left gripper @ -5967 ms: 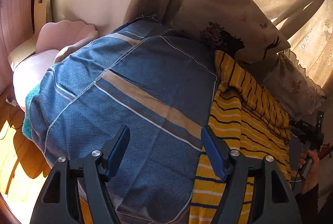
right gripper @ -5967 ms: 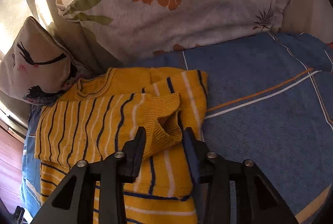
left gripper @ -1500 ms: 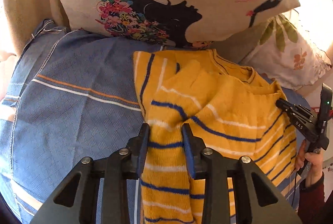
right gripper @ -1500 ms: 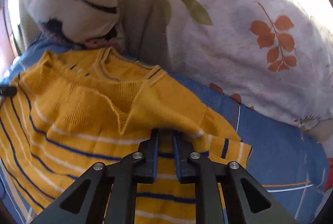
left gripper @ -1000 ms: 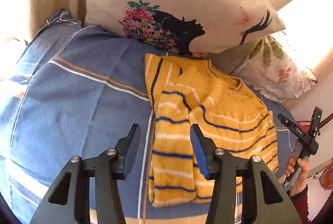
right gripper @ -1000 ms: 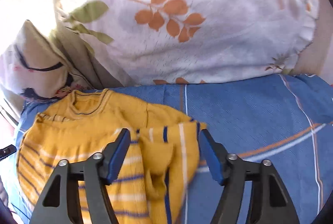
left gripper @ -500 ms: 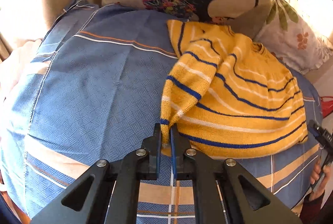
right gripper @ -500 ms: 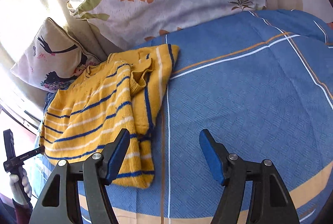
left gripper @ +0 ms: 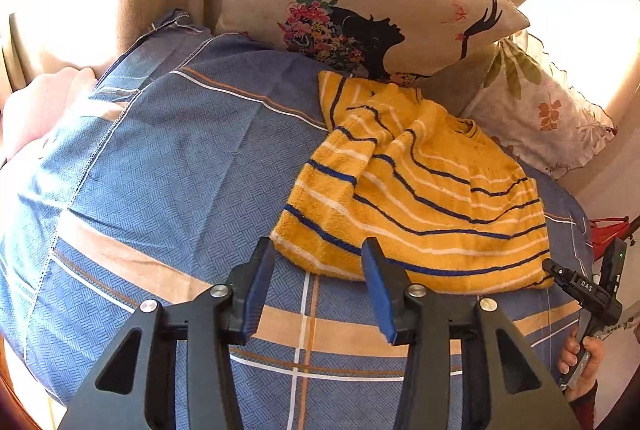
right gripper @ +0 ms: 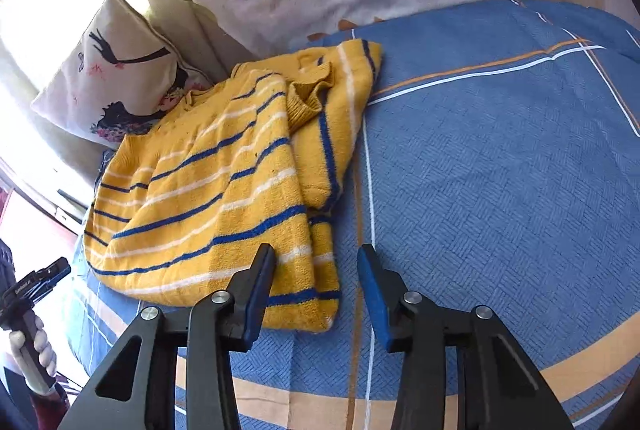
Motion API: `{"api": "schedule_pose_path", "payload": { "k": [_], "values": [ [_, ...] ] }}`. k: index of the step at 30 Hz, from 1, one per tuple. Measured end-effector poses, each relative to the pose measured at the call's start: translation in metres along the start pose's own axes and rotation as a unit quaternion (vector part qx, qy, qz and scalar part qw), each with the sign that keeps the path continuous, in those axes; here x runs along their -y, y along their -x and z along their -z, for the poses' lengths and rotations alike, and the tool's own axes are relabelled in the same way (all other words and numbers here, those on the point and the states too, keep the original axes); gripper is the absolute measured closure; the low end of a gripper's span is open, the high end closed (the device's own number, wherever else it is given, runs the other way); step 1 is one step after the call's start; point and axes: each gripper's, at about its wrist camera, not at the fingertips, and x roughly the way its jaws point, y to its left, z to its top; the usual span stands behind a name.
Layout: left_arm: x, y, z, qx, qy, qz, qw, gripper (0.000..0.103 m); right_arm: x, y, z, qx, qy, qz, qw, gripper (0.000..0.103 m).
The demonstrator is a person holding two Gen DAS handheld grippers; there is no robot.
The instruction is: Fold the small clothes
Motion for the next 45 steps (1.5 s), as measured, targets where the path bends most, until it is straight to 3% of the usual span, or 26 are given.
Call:
{"api": "schedule_pose_path", "payload": {
  "k": [5, 9, 10, 12, 14, 16, 18, 21, 25, 29, 32, 34, 36, 40, 45],
  "values": [
    [0.005, 0.003, 0.003, 0.011, 0.001, 0.018, 0.9998, 0.053, -0.006, 0.026, 0.003, 0.044, 0.003, 0.041, 0.998, 0.048],
    [0.010, -0.002, 0.003, 0.035, -0.006, 0.006, 0.9993, 0.052, -0.045, 0.058, 0.004, 0.133, 0.083, 0.081, 0.984, 0.011],
    [0.010, -0.005, 0.002, 0.038, -0.004, 0.005, 0.9993, 0.052, -0.056, 0.060, 0.003, 0.146, 0.105, 0.078, 0.981, 0.006],
    [0.008, -0.009, 0.002, 0.044, 0.004, 0.006, 0.9990, 0.052, -0.075, 0.052, -0.007, 0.120, 0.127, 0.070, 0.982, 0.006],
    [0.008, -0.011, 0.005, 0.058, 0.005, -0.007, 0.9983, 0.052, -0.093, 0.037, -0.020, 0.072, 0.132, 0.035, 0.988, 0.013],
    [0.007, -0.012, 0.012, 0.073, 0.002, -0.027, 0.9970, 0.052, -0.117, 0.023, -0.028, 0.051, 0.140, -0.009, 0.989, 0.029],
    [0.005, -0.014, 0.019, 0.080, -0.001, -0.036, 0.9961, 0.052, -0.151, 0.004, -0.034, 0.033, 0.164, -0.040, 0.985, 0.038],
    [-0.001, -0.020, 0.030, 0.086, 0.008, -0.026, 0.9960, 0.046, -0.207, -0.029, -0.045, 0.014, 0.194, -0.084, 0.977, 0.043],
    [-0.014, -0.035, 0.038, 0.067, 0.035, -0.015, 0.9970, 0.046, -0.268, -0.090, -0.065, -0.042, 0.202, -0.136, 0.969, 0.046],
    [-0.026, -0.038, 0.044, 0.058, 0.063, 0.009, 0.9962, 0.046, -0.297, -0.165, -0.082, -0.090, 0.183, -0.102, 0.974, 0.046],
    [-0.033, -0.036, 0.042, 0.058, 0.081, 0.033, 0.9945, 0.046, -0.304, -0.216, -0.089, -0.118, 0.169, -0.055, 0.977, 0.037],
    [-0.037, -0.038, 0.039, 0.051, 0.095, 0.049, 0.9929, 0.045, -0.311, -0.224, -0.093, -0.104, 0.172, -0.050, 0.978, 0.015],
    [-0.040, -0.043, 0.034, 0.040, 0.109, 0.064, 0.9911, 0.045, -0.322, -0.230, -0.092, -0.123, 0.180, -0.054, 0.975, 0.006],
    [-0.032, -0.056, 0.022, 0.023, 0.121, 0.105, 0.9868, 0.038, -0.340, -0.229, -0.079, -0.134, 0.231, -0.014, 0.964, 0.006],
    [-0.014, -0.071, 0.016, 0.027, 0.127, 0.121, 0.9842, 0.041, -0.350, -0.237, -0.078, -0.150, 0.237, 0.003, 0.960, 0.002]
  ]
}}
